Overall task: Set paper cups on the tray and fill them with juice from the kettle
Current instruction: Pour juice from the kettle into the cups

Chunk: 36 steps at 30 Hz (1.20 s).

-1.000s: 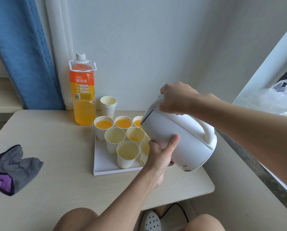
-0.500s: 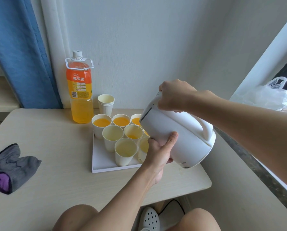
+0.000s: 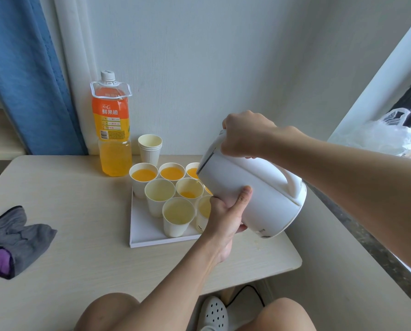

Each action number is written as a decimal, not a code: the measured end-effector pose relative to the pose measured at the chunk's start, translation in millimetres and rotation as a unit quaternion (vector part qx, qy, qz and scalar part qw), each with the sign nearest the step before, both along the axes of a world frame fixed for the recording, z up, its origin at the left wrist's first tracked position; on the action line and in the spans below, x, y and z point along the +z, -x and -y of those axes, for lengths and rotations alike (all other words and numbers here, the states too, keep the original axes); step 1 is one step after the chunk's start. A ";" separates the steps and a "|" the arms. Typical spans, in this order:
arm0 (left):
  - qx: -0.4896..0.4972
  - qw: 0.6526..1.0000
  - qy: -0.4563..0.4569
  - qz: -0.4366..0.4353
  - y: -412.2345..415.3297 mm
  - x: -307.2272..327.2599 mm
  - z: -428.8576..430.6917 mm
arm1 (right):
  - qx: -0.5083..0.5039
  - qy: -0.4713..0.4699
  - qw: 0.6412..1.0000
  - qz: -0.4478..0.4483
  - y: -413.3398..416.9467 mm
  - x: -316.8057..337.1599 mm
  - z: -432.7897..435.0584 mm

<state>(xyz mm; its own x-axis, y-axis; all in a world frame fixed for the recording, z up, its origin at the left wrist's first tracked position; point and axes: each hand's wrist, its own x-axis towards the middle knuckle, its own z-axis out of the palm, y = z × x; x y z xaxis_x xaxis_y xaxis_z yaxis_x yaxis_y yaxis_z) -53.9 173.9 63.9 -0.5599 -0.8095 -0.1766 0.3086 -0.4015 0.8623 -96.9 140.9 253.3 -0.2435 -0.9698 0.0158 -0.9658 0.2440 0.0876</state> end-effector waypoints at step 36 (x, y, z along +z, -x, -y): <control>0.006 1.000 -0.012 -0.015 1.1 2.9 -2.5 | 0.006 -0.003 0.999 -0.032 -6.4 -1.7 2.1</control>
<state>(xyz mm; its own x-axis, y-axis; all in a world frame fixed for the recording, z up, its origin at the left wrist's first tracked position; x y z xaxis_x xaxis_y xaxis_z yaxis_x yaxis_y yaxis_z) -55.0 176.4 66.9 -0.5558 -0.8115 -0.1802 0.3381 -0.4187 0.8428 -90.6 138.9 251.6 -0.2304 -0.9728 0.0244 -0.9612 0.2314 0.1499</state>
